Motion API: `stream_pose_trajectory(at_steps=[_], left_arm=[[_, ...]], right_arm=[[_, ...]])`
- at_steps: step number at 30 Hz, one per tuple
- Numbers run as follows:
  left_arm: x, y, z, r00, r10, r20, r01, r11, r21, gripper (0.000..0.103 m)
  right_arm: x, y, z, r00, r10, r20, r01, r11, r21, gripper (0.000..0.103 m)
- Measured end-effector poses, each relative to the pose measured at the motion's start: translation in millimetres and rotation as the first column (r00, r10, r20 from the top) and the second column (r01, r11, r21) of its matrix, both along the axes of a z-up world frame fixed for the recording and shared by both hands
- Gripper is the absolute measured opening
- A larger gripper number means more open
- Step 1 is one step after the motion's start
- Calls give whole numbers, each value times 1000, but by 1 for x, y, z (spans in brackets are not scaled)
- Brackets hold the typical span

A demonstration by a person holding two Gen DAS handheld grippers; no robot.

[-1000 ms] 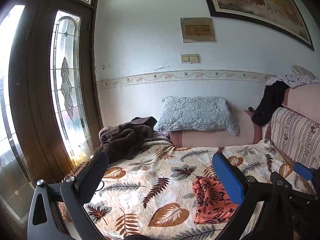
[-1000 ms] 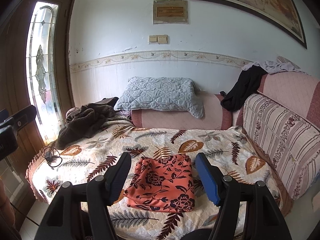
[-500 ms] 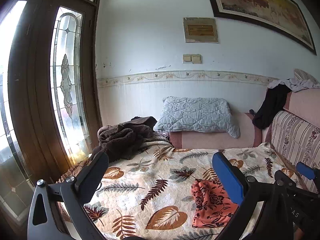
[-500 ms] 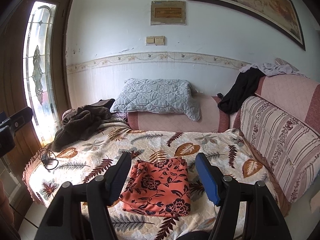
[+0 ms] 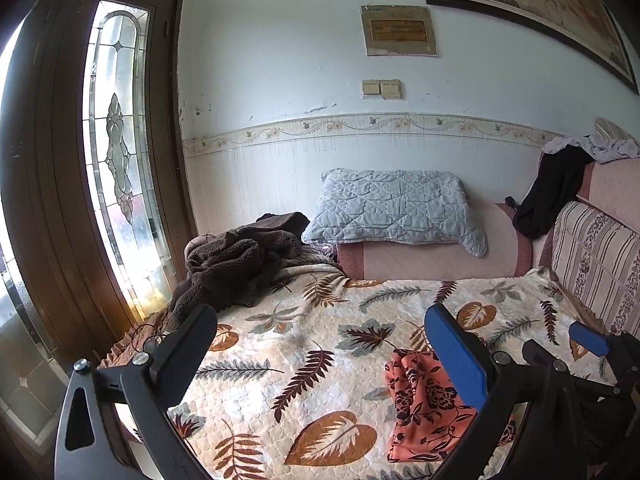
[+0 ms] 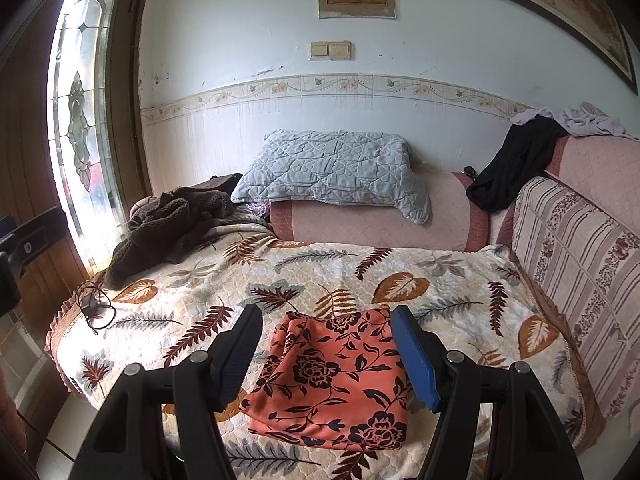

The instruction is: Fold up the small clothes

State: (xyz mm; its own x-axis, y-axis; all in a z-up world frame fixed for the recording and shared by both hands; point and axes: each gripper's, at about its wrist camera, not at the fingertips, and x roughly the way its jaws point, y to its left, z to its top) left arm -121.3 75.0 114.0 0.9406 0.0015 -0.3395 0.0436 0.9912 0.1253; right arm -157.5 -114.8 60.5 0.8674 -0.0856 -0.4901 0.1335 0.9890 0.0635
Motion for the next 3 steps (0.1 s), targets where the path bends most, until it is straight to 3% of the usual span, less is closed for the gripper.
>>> stream_pose_trajectory(at_steps=[3], left_arm=[[31, -3, -14, 999, -5, -33, 4, 1000, -13, 103]], right_arm=[[29, -14, -17, 1000, 0, -26, 0, 1000, 9, 70]])
